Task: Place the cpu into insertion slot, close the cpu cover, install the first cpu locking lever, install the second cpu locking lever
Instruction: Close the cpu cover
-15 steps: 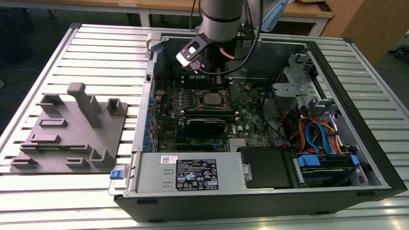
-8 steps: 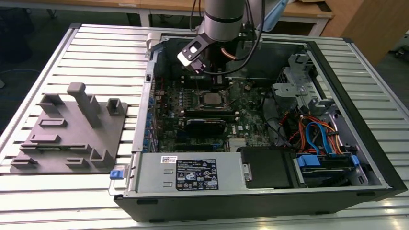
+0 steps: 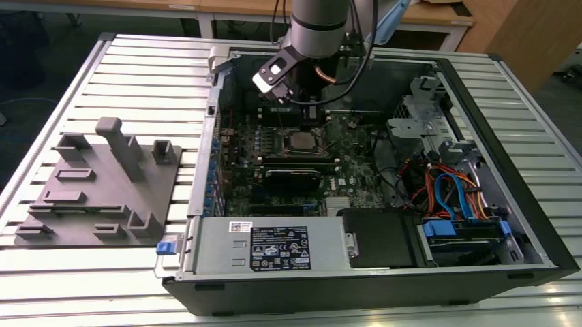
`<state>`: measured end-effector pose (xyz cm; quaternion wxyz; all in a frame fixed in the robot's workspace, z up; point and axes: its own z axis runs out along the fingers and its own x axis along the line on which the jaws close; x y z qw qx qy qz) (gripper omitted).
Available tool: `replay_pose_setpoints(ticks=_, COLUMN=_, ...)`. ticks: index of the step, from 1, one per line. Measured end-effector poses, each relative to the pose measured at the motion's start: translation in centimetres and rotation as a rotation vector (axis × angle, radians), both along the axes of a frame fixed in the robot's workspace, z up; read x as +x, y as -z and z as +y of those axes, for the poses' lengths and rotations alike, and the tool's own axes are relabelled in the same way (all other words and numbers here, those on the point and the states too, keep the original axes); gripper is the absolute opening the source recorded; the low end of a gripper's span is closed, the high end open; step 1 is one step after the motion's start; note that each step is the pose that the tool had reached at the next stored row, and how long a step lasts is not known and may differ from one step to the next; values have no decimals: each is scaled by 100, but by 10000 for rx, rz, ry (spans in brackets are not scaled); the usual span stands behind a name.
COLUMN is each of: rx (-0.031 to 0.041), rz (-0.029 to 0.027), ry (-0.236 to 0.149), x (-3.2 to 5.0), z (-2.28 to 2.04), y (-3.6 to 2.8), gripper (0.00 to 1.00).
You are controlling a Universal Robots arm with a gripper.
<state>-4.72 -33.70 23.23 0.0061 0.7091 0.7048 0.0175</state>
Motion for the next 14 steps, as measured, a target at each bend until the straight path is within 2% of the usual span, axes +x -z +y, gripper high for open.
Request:
replay_pose_setpoints(ticks=8, rx=1, rz=-1, ry=0, x=0, z=0, y=-48, gripper=10)
replay_pose_setpoints(ticks=14, rx=1, rz=-1, ry=0, x=0, z=0, y=-51, gripper=10)
